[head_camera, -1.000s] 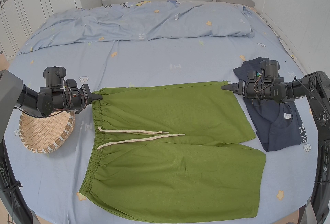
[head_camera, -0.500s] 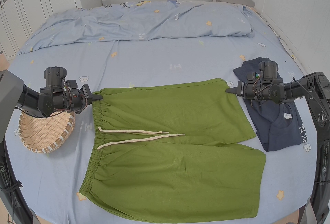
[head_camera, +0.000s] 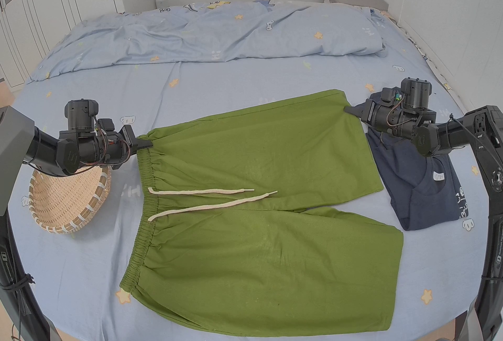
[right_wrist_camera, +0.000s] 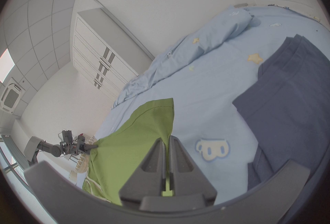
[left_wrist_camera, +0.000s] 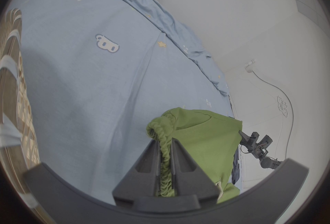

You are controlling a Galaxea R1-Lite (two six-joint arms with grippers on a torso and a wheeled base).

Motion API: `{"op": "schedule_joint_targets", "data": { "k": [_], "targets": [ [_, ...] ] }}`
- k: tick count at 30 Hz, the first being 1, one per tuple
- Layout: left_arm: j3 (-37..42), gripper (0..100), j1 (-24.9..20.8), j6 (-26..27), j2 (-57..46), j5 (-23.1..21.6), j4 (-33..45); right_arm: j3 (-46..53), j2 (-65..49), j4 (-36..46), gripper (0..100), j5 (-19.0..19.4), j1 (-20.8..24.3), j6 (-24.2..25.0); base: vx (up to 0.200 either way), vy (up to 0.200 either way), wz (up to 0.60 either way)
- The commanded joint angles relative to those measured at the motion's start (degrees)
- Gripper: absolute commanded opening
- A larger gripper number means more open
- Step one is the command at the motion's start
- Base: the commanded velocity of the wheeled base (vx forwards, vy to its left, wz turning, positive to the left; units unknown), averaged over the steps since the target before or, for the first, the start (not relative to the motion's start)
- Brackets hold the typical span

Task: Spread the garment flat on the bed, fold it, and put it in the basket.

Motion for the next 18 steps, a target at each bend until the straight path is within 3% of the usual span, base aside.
{"op": "schedule_joint_targets", "data": {
  "k": [1,10,11,13,14,18],
  "targets": [
    [-0.51,0,0.32,-0.03,0.10,0.52,-0.08,1.42,-0.73,-1.74,0,-1.51,0.51,0.87,0.000,0.000,0.00],
    [-0.77,0,0.41,-0.03,0.10,0.52,0.01,2.57,-1.17,-3.32,0,-1.86,0.86,0.87,0.000,0.000,0.00],
    [-0.86,0,0.32,-0.03,0.71,0.52,0.01,2.39,-0.90,-3.23,100,-1.86,0.77,0.96,0.000,0.000,0.00],
    [-1.30,0,0.23,-0.03,1.07,0.52,0.01,2.21,-0.73,-3.15,100,-1.86,0.77,0.96,0.000,0.000,0.00],
    [-1.56,100,0.23,-0.03,1.33,0.52,0.01,2.21,-0.73,-3.06,100,-1.86,0.77,0.96,0.000,0.000,0.00],
    [-1.56,100,-0.03,-0.03,1.33,0.52,-0.08,2.21,-0.73,-3.06,100,-1.86,0.77,0.96,0.000,0.000,0.00]
  ]
}}
